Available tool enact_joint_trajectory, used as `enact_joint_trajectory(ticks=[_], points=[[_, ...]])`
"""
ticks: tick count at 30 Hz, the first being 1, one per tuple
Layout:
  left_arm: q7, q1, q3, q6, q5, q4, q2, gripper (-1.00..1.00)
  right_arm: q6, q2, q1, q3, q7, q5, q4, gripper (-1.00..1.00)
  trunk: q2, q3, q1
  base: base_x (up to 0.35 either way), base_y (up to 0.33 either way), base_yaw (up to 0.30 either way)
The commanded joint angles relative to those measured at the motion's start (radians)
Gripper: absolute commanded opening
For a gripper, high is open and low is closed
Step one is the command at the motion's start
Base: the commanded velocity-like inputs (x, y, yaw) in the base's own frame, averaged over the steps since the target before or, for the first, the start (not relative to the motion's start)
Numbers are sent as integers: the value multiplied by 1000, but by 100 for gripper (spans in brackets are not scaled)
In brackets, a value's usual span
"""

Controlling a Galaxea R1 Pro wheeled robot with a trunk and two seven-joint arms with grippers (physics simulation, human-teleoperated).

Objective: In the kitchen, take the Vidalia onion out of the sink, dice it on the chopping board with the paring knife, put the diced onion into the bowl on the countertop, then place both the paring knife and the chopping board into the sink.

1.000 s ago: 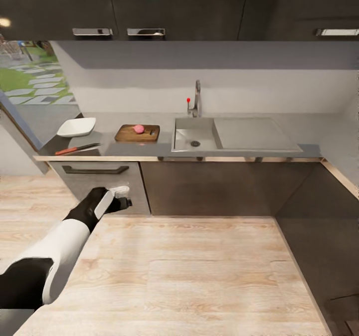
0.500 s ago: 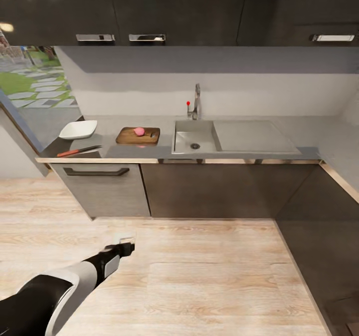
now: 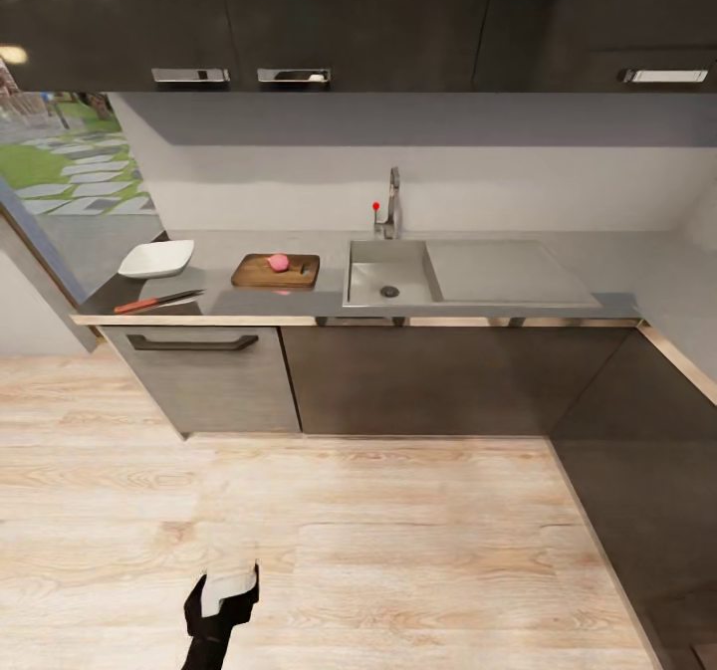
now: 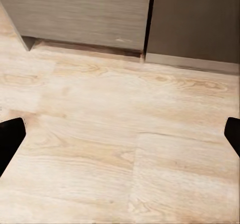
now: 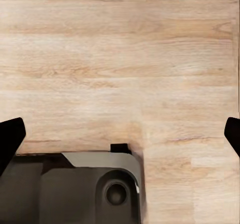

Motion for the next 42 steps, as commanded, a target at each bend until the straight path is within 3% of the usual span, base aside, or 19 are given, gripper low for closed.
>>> enact_joint_trajectory(ticks=[1,4,5,6,10,13,15,16,17,18,19,21,22,24,28,32,42], points=[[26,36,-9,-33,-1,4,-5,100,36,-24,-4,8,-9,-10,-69,100,-2,-2,1,0,0,0],[53,73,-9,-82,-1,4,-6,100,62,-34,-10,7,-8,-11,-99,100,-2,-2,1,0,0,0],[93,109,-8,-184,-1,4,-5,100,74,-38,-15,7,-5,-11,-113,100,-2,-2,1,0,0,0],[107,121,-8,-202,-1,4,4,100,75,-39,-16,7,-1,-11,-116,100,-2,-2,1,0,0,0],[120,131,-9,-202,-1,4,20,100,63,-47,-16,6,62,-12,-119,100,-2,-2,1,0,0,0],[122,135,-9,-202,-1,4,25,100,12,-80,-17,0,149,-15,-119,100,-2,-2,1,0,0,0],[124,137,-9,-202,-1,4,30,100,-40,-131,-17,-36,216,-25,-121,100,-2,-2,1,0,0,0],[124,138,-9,-202,-1,4,31,100,-51,-143,-17,-53,231,-30,-123,100,-2,-2,1,0,0,0],[130,138,-9,-195,-1,3,34,100,-79,-169,-17,-115,269,-43,-130,100,-2,-2,1,0,0,0],[150,138,-10,-165,-2,3,35,100,-102,-181,-17,-176,293,-51,-135,100,-2,-2,1,0,0,0],[192,139,-17,-123,-4,2,35,100,-128,-185,-17,-212,305,-54,-134,100,-2,-2,1,0,0,0],[299,139,-86,-39,-23,0,31,100,-182,-175,-17,-239,313,-55,-130,100,-2,-2,1,0,0,0],[320,139,-112,-21,-30,0,31,100,-191,-171,-16,-241,313,-55,-129,100,-2,-2,1,0,0,0],[393,139,-231,40,-53,-3,30,100,-212,-156,-16,-248,314,-53,-121,100,-2,-2,1,0,0,0],[443,139,-334,74,-65,-5,29,100,-224,-148,-16,-251,316,-53,-88,100,-2,-2,1,0,0,0],[454,139,-365,82,-69,-7,28,100,-229,-144,-16,-252,317,-53,-58,100,-2,-2,1,0,0,0],[452,139,-370,82,-66,-8,33,100,-230,-140,-16,-253,317,-52,11,100,-2,-2,1,0,0,0]])
